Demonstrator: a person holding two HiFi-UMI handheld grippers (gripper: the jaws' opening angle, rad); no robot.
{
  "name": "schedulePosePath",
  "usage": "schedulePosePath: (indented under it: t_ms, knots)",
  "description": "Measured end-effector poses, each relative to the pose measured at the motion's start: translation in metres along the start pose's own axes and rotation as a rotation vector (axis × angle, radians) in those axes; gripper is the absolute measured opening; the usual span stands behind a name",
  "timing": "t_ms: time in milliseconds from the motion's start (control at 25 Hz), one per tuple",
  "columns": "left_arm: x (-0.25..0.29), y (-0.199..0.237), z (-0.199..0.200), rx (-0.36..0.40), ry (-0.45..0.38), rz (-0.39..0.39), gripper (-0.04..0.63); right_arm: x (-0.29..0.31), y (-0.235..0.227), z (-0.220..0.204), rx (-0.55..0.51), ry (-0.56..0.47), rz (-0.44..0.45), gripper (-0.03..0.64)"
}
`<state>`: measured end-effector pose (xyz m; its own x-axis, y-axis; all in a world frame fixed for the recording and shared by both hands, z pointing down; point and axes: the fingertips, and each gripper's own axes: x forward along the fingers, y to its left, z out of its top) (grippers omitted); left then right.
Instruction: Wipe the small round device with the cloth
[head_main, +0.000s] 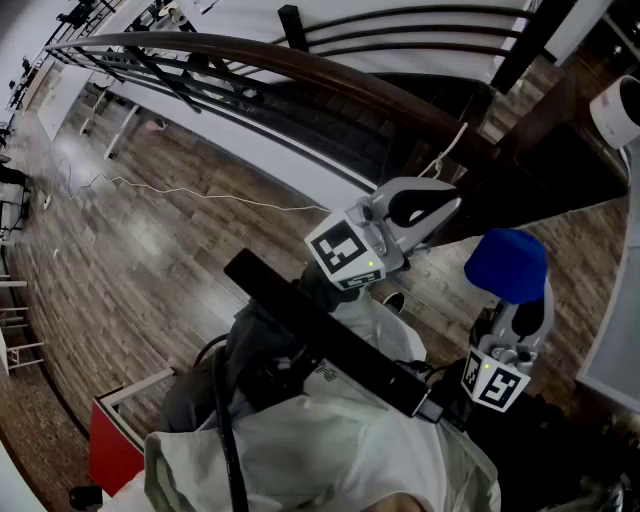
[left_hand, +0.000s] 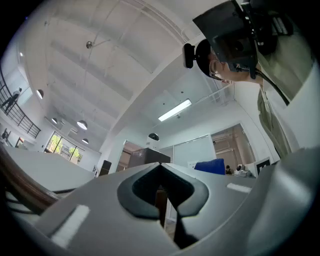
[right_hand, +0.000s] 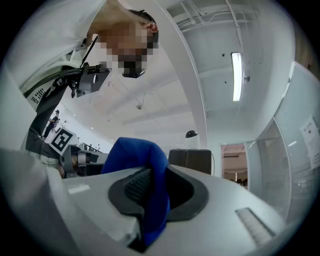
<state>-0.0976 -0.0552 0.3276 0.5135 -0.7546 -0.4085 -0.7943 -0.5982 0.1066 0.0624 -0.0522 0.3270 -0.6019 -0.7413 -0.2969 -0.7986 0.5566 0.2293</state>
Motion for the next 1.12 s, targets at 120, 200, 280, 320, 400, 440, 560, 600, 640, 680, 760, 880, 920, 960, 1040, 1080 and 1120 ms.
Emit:
schedulePosePath:
  t_ms: [120, 200, 280, 320, 400, 440, 560, 600, 640, 680, 760, 880, 920, 960, 1040, 1080, 1120]
  knots:
    - [-0.001, -0.001, 0.001, 0.004, -0.003, -0.01, 0.002, 0.0, 0.003, 0.0, -0.003, -0.001, 0.001, 0.055]
    - [-0.002, 0.0, 0.004, 0.01, -0.006, -0.011, 0.002, 0.004, 0.007, 0.0, -0.003, -0.005, 0.011, 0.055]
    - [-0.004, 0.004, 0.007, 0.021, -0.013, -0.002, 0.002, 0.011, 0.011, -0.004, 0.004, -0.012, 0.038, 0.055]
    - [-0.003, 0.007, 0.006, 0.026, -0.016, -0.001, 0.002, 0.015, 0.013, -0.008, 0.007, -0.016, 0.046, 0.055]
    - [0.003, 0.009, 0.0, 0.022, -0.018, -0.028, 0.002, 0.019, 0.013, -0.014, 0.001, -0.013, 0.032, 0.055]
    - [0.008, 0.008, -0.004, 0.018, -0.017, -0.044, 0.002, 0.019, 0.012, -0.016, -0.004, -0.009, 0.022, 0.055]
    - [0.011, 0.002, -0.005, 0.018, -0.007, -0.032, 0.002, 0.016, 0.012, -0.012, -0.006, 0.012, 0.041, 0.055]
    - [0.011, 0.001, -0.003, 0.016, -0.004, -0.026, 0.002, 0.015, 0.013, -0.01, -0.01, 0.02, 0.047, 0.055]
    - [0.011, 0.0, -0.002, 0.011, -0.003, -0.025, 0.002, 0.013, 0.013, -0.008, -0.016, 0.028, 0.047, 0.055]
    - [0.012, 0.0, -0.002, 0.006, -0.003, -0.028, 0.002, 0.012, 0.013, -0.007, -0.023, 0.034, 0.042, 0.055]
    - [0.015, 0.0, 0.0, 0.0, -0.006, -0.043, 0.002, 0.01, 0.011, -0.005, -0.034, 0.04, 0.022, 0.055]
    - [0.02, -0.001, 0.003, -0.002, -0.011, -0.063, 0.002, 0.007, 0.007, -0.002, -0.052, 0.046, -0.003, 0.055]
    - [0.021, -0.001, 0.003, -0.003, -0.012, -0.066, 0.002, 0.007, 0.006, -0.001, -0.06, 0.049, -0.007, 0.055]
    - [0.021, -0.002, 0.004, -0.003, -0.012, -0.07, 0.002, 0.006, 0.004, -0.001, -0.067, 0.052, -0.013, 0.055]
    - [0.023, -0.002, 0.004, -0.003, -0.011, -0.079, 0.002, 0.007, -0.003, -0.001, -0.077, 0.059, -0.03, 0.055]
    - [0.025, -0.002, 0.005, -0.003, -0.011, -0.084, 0.002, 0.009, -0.008, -0.001, -0.088, 0.064, -0.037, 0.055]
    - [0.026, -0.001, 0.005, -0.002, -0.012, -0.089, 0.002, 0.013, -0.013, 0.0, -0.113, 0.071, -0.04, 0.055]
